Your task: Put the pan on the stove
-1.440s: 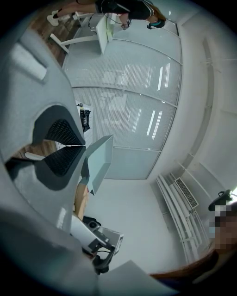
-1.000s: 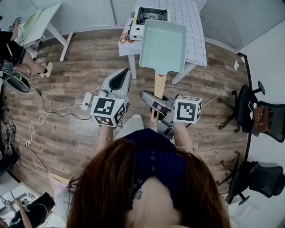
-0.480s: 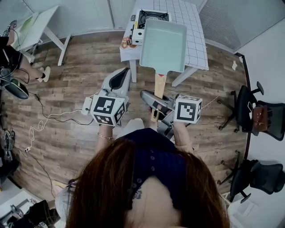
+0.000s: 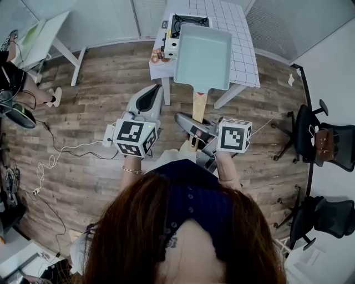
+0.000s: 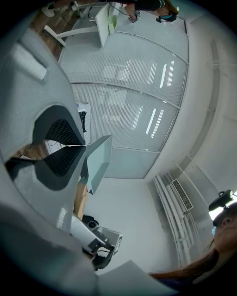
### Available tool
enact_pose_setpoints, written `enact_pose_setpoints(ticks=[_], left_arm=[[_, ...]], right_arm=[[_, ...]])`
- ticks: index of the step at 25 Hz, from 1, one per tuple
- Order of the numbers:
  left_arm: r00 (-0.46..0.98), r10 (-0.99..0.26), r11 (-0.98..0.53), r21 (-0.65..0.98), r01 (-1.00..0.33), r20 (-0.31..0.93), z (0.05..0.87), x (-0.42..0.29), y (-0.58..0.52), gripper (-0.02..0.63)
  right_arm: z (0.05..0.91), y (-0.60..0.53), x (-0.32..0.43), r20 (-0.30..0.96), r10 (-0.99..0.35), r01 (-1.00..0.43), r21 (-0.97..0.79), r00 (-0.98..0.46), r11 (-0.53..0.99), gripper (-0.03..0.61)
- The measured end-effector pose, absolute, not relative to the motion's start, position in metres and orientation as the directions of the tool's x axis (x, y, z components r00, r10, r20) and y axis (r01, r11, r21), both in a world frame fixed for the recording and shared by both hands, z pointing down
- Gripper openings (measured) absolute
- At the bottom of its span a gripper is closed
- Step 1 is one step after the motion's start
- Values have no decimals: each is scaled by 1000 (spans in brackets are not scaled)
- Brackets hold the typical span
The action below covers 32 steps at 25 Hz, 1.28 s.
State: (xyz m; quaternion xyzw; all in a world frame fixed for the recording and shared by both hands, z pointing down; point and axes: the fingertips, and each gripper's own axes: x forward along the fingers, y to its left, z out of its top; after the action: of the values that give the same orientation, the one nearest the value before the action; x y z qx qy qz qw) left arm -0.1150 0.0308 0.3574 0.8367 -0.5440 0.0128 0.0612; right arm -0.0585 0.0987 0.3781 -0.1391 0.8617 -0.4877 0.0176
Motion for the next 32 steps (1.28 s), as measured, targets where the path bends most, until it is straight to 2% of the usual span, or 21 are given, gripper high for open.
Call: enact_pose_setpoints(ticks=[13,32], left_arm=[[412,-907,-406,87,-910,82,360,-114,22,14],[388,-915,-381,76,-921,107,358,-129,-62,14]], right_arm=[[383,89,-57,127,-261,-245,-836,-957,492,52],[384,5,-73,130,-216,-222,-845,-968,487,54]])
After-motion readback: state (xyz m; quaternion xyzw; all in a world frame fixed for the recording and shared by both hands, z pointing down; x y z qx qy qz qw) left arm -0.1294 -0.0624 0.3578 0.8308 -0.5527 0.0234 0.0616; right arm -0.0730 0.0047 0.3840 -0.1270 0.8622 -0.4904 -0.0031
